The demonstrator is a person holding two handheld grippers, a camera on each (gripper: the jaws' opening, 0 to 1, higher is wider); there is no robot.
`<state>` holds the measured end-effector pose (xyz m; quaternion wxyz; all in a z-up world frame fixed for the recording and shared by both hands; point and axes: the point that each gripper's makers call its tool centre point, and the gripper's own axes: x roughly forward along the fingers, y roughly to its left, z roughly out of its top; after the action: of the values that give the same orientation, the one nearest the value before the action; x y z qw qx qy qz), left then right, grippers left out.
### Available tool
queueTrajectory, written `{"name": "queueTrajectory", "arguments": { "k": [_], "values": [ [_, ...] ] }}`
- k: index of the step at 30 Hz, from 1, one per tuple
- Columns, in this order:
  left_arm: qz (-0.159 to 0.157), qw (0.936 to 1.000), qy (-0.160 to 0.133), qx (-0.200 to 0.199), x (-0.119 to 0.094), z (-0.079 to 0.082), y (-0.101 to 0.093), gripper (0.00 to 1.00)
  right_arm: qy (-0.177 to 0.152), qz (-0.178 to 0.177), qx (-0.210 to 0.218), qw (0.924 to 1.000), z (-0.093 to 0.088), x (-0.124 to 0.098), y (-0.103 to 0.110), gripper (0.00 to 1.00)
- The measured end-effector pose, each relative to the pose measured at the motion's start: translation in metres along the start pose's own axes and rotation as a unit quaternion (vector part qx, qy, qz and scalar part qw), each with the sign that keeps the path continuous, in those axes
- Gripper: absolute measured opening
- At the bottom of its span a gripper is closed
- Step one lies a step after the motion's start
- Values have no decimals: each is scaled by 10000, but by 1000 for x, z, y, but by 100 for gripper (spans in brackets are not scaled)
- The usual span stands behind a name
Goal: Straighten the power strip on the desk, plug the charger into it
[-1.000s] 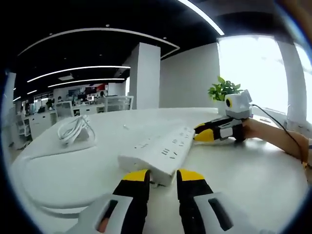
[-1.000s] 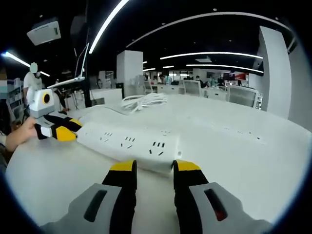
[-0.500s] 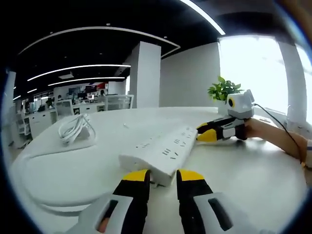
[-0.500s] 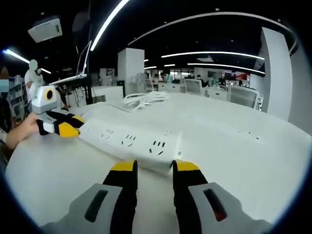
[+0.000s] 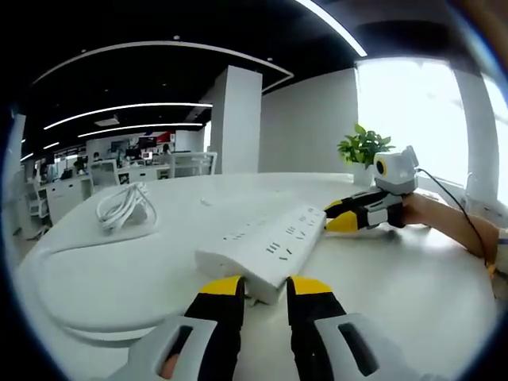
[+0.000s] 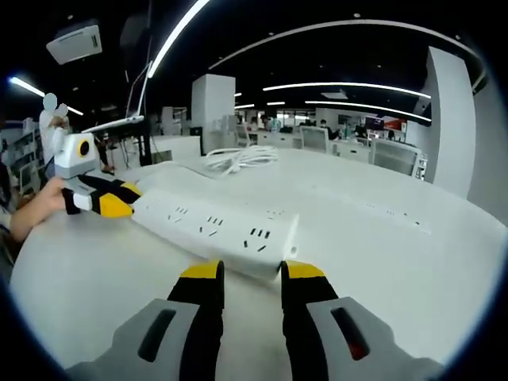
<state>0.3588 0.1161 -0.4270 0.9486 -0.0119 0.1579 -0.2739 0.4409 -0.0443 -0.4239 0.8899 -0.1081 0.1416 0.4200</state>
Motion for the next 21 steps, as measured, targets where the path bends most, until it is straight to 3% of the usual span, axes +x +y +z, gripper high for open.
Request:
{"name": "queueTrajectory", "arguments": {
  "k": [21],
  "values": [
    [0, 9999, 90, -65, -10, -3, -2, 22, -3, -61, -118, 9999, -5, -18, 21, 29]
  ]
}}
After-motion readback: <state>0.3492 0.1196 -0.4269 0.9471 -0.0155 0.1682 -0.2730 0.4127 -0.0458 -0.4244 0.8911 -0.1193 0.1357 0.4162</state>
